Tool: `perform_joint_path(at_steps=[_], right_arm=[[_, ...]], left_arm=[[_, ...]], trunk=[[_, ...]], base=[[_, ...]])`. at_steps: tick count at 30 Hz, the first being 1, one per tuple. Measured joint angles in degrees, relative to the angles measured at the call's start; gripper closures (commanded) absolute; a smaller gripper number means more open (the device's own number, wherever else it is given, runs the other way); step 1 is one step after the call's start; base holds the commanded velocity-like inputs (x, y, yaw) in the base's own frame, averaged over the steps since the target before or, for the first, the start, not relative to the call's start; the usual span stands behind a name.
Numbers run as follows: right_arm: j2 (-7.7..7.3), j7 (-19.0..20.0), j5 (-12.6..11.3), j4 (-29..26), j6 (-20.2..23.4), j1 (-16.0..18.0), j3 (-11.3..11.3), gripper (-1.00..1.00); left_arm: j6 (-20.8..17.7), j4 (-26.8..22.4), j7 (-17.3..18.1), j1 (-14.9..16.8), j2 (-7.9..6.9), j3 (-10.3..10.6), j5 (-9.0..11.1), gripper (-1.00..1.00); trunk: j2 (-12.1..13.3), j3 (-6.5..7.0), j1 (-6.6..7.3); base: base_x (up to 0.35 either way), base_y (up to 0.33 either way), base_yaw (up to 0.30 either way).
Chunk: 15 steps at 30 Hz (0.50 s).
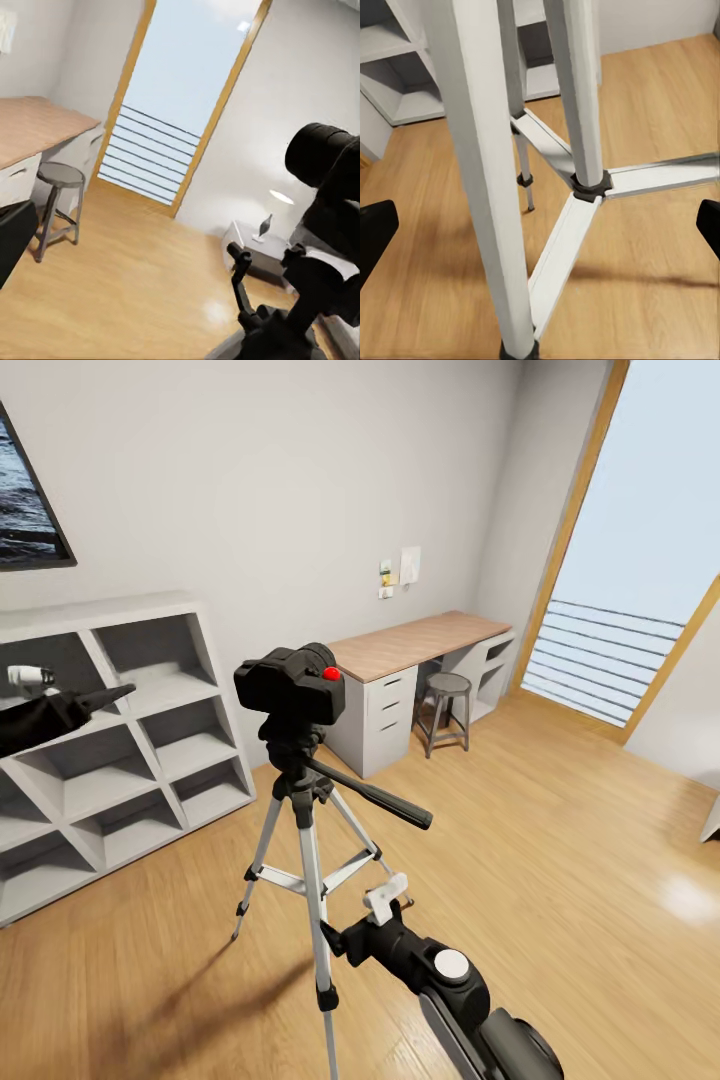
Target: Attach the digital camera to the camera tripod in the bedroom.
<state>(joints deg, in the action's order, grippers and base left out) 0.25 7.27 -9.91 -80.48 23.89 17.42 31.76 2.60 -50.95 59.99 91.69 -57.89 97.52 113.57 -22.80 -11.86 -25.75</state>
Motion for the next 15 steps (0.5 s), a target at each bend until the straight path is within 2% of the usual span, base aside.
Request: perform_joint_path(at_steps=[3, 6, 13, 14, 15], right_arm=[[-1.39, 0.1, 0.0, -2.0, 1.4, -1.1, -0.1, -1.00], [-2.66, 0.1, -0.1, -3.1, 2.7, -1.7, -0.2, -1.00], [-7.03, 0.2, -0.6, -4.3, 4.8, -3.1, -0.1, -1.00], [-7.05, 0.2, -0.6, -4.3, 4.8, -3.1, -0.1, -1.00], [-7.65, 0.2, -0.6, -4.4, 5.1, -3.5, -0.1, -1.00]], left_arm=[[-1.3, -0.1, -0.8, -3.2, -0.69, 0.2, 2.7, -1.00], [-2.0, -0.2, -1.3, -6.1, -1.21, 0.4, 4.1, -1.00], [-2.8, -0.3, -1.6, -15.3, -3.71, 0.7, 5.2, -1.00], [-2.8, -0.3, -1.6, -15.3, -3.71, 0.7, 5.3, -1.00], [-2.8, -0.3, -1.7, -16.8, -4.03, 0.7, 5.3, -1.00]], trunk=[[0.0, 0.00, 0.00], [0.0, 0.00, 0.00], [0.0, -0.01, 0.00], [0.0, 0.00, 0.00], [0.0, -0.01, 0.00]], base=[[0.000, 0.000, 0.000], [0.000, 0.000, 0.000], [0.000, 0.000, 0.000], [0.000, 0.000, 0.000], [0.000, 0.000, 0.000]])
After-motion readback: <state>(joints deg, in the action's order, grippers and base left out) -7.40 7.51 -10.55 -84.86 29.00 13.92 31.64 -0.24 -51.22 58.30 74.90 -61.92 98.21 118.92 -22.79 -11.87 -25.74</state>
